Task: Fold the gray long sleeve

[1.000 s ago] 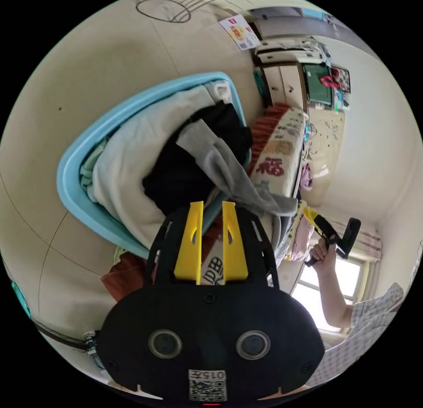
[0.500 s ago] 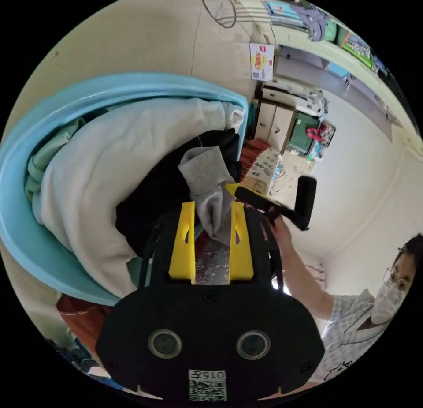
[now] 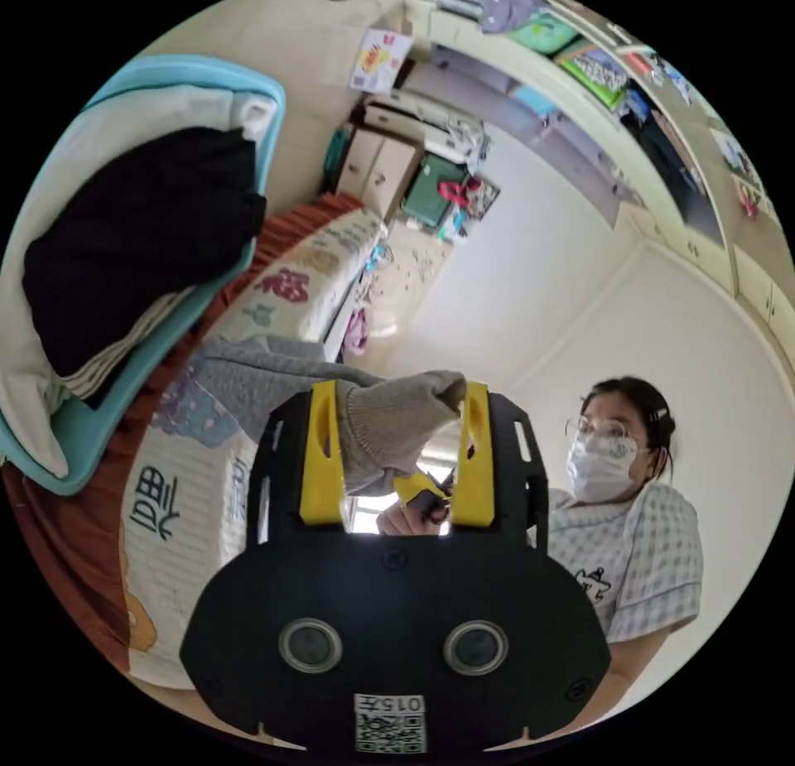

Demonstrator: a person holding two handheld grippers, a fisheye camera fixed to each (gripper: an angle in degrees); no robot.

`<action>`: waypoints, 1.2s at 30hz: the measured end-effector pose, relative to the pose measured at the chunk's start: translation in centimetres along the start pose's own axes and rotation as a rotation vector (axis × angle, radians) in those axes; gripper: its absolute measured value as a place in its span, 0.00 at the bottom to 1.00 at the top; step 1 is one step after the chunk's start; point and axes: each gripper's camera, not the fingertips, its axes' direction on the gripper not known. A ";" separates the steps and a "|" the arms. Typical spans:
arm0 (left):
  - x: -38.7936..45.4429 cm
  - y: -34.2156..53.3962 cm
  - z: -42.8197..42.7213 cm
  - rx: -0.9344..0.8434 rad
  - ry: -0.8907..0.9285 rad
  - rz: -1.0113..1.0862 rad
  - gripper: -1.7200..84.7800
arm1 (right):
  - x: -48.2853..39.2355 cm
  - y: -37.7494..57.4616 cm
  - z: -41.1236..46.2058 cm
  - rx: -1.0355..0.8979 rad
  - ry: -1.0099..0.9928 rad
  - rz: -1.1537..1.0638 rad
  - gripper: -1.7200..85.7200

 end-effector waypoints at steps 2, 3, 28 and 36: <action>1.1 2.2 0.9 -0.068 -0.004 0.023 0.16 | -0.8 2.7 -2.2 0.050 0.004 0.031 0.02; 1.7 3.9 1.3 -0.096 -0.001 0.035 0.14 | -0.9 4.5 -4.0 0.093 -0.006 0.053 0.02; -15.8 48.3 32.5 -0.895 -0.305 -0.005 0.14 | 6.4 42.3 -14.7 -0.200 0.329 0.534 0.06; -11.2 41.7 30.6 -0.912 -0.785 0.301 0.14 | 5.9 48.2 -10.9 0.137 0.123 0.993 0.15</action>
